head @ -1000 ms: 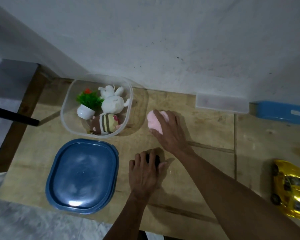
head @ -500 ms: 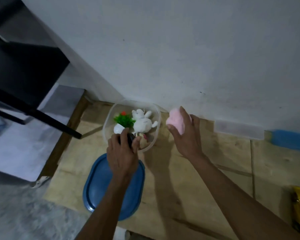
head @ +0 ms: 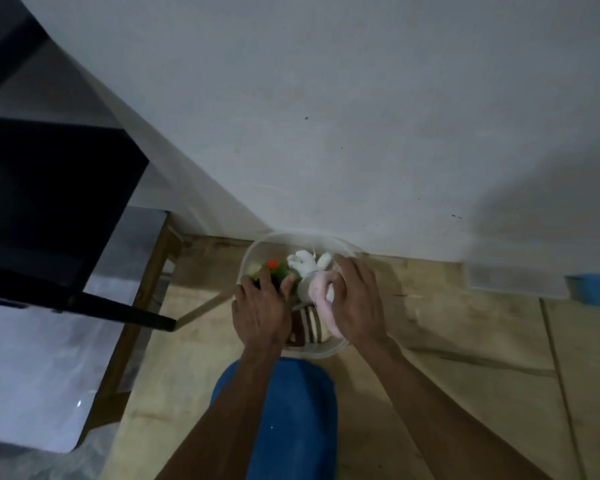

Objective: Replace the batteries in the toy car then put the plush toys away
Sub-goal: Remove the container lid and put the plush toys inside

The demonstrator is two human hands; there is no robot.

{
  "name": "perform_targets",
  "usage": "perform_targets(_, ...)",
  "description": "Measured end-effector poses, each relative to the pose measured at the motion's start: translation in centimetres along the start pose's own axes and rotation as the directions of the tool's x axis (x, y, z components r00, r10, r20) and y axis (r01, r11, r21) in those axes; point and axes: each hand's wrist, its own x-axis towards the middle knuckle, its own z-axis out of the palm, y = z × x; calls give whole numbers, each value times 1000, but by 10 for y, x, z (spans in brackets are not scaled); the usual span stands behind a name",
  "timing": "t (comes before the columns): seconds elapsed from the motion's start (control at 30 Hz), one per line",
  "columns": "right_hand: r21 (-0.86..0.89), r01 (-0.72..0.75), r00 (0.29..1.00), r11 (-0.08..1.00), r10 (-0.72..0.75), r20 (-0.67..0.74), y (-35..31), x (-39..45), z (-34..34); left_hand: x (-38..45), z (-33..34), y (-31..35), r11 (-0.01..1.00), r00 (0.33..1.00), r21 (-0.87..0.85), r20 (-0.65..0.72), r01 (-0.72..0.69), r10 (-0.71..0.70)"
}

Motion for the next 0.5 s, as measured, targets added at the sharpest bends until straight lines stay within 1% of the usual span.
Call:
perform_targets(0.03, -28, 31, 999, 999, -32, -24, 0, -2, 8, 3, 2, -1, 1000, 1000, 6, 12, -3, 3)
perform_targets(0.1, -137, 101, 994, 985, -106, -29, -3, -4, 21, 10, 8, -2, 1000, 999, 18, 41, -4, 4)
perform_targets(0.13, -185, 136, 990, 973, -140, -11, -3, -6, 28, 13, 10, -1, 1000, 999, 31, 45, -4, 2)
perform_targets(0.2, -223, 179, 984, 958, -176, 33, -8, -7, 38, 18, 14, 0, 999, 997, 41, 72, -6, 3)
perform_targets(0.27, -247, 139, 989, 959, -124, 78, -9, -7, 47, 22, 19, -1, 999, 995, 28, 96, -14, 12)
perform_targets(0.37, -266, 52, 994, 962, -24, 107, -10, -1, 55, 28, 23, -3, 999, 996, -4, 79, -44, 44)
perform_targets(0.43, -295, 32, 995, 955, -1, 105, -11, 5, 62, 35, 23, 0, 998, 997, -34, 64, -47, 49)
perform_targets(0.5, -328, 36, 993, 944, 2, 117, -12, 10, 68, 42, 19, 5, 996, 994, -70, 96, -46, 52)
